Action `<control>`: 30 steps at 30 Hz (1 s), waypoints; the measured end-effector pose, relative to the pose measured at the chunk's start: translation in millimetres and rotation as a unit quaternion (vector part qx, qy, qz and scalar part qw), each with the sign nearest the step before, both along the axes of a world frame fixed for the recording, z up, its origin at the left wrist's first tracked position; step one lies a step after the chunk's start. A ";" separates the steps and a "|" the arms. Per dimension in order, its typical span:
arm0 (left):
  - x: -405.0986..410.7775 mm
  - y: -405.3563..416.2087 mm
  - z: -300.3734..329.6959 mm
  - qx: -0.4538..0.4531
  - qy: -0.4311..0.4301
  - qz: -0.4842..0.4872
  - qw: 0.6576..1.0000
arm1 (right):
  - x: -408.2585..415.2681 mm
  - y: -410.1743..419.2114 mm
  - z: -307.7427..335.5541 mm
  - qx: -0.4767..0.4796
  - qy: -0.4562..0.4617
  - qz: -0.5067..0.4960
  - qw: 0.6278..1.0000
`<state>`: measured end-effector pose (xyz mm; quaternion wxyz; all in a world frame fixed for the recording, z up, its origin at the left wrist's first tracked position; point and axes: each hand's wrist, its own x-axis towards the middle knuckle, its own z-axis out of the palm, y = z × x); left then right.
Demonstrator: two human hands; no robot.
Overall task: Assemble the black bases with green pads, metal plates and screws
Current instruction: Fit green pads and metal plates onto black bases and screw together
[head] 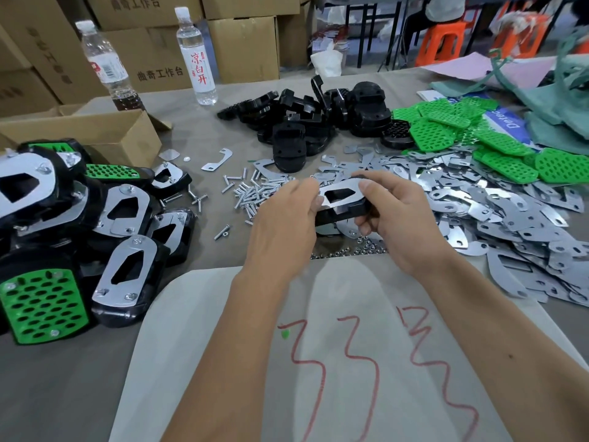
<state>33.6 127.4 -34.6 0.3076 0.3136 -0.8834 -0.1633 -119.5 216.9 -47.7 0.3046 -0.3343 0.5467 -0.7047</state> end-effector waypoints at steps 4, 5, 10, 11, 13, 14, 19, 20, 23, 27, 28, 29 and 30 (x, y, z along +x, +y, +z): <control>3.0 -5.0 -4.8 0.075 0.055 0.046 0.995 | 1.3 4.8 2.7 -0.005 0.071 0.018 0.997; 3.4 -5.0 -5.1 0.093 0.056 0.077 0.991 | 4.3 6.2 3.7 -0.011 0.103 0.027 0.994; 4.6 -4.0 -1.9 0.068 0.029 0.111 0.991 | 23.9 10.2 6.9 -0.042 0.226 0.031 0.973; 4.2 -4.1 -0.8 0.063 0.020 0.118 0.991 | 24.9 10.5 6.9 -0.042 0.235 0.028 0.971; 3.0 -3.7 0.4 0.051 0.005 0.146 0.988 | 23.7 10.5 6.7 -0.036 0.238 0.023 0.970; 2.7 -3.5 0.4 0.048 0.006 0.157 0.986 | 22.9 10.7 6.9 -0.031 0.236 0.024 0.971; 4.8 -3.2 2.9 0.049 0.007 0.127 0.991 | 20.5 9.2 7.3 -0.024 0.199 0.037 0.979; 5.4 -3.1 3.9 0.036 0.005 0.114 0.993 | 19.2 8.9 7.5 -0.022 0.182 0.036 0.982; 5.5 -3.3 5.3 0.016 -0.003 0.078 0.997 | 14.2 8.0 7.7 -0.009 0.147 0.033 0.989; 7.5 -7.4 2.1 0.029 -0.015 0.054 0.998 | 10.9 8.8 6.1 0.005 0.137 0.049 0.989; 8.4 -9.1 1.8 0.036 -0.014 0.045 0.998 | 10.0 9.0 5.9 0.006 0.136 0.052 0.989; 9.1 -10.4 2.2 0.041 -0.006 0.033 0.999 | 9.0 8.9 5.8 0.007 0.133 0.053 0.990; 9.3 -10.8 2.6 0.047 0.005 0.019 0.999 | 7.6 8.9 6.0 0.008 0.127 0.053 0.990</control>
